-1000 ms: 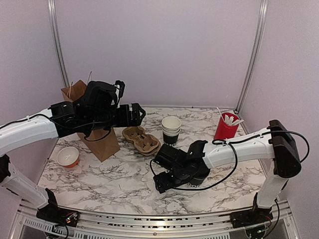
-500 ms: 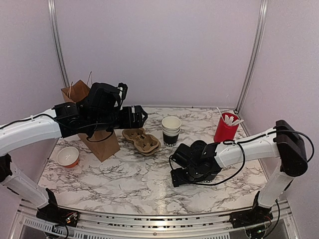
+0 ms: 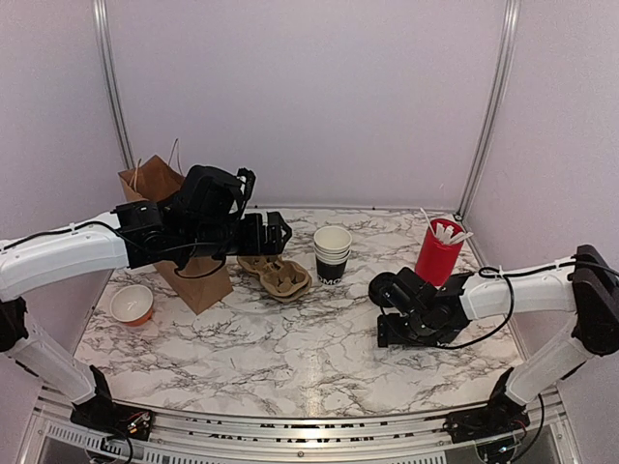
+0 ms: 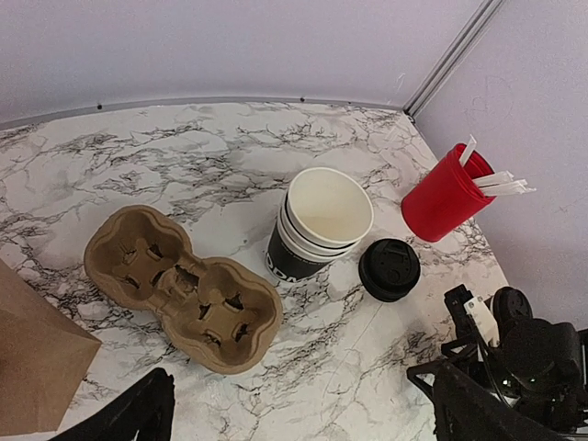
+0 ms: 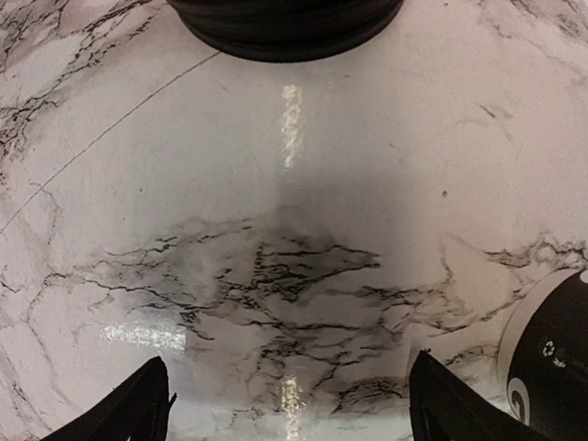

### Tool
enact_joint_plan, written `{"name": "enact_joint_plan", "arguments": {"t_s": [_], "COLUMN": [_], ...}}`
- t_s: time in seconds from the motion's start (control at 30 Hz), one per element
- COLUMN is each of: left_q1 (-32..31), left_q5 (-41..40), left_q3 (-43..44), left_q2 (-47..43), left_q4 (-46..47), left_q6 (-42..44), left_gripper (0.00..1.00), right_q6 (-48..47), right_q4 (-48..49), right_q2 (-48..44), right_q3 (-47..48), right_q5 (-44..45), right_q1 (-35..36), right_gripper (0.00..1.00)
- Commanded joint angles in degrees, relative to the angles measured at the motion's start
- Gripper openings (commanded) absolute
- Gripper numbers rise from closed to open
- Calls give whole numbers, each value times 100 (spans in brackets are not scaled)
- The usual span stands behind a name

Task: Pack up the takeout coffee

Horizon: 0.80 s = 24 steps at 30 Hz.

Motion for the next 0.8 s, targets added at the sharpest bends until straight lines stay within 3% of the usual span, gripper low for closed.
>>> {"name": "enact_joint_plan", "arguments": {"t_s": [0.0, 0.2, 0.53, 0.77], "left_q1": [35, 34, 50, 55], "left_q5": [32, -3, -76, 6], "left_q3": [122, 60, -161, -482], "left_q2": [100, 116, 150, 418], "left_q4": [123, 127, 123, 139], "left_q6": [-29, -66, -152, -516], "left_gripper": [99, 99, 99, 99], "right_q6": [-54, -155, -326, -519], "right_q4": [68, 262, -38, 289], "right_q2": [-295, -341, 371, 562], "right_q3": [-116, -2, 1385, 1888], "right_q5": [40, -202, 53, -173], "right_q1": [-358, -290, 808, 830], "right_gripper": [87, 87, 85, 84]}}
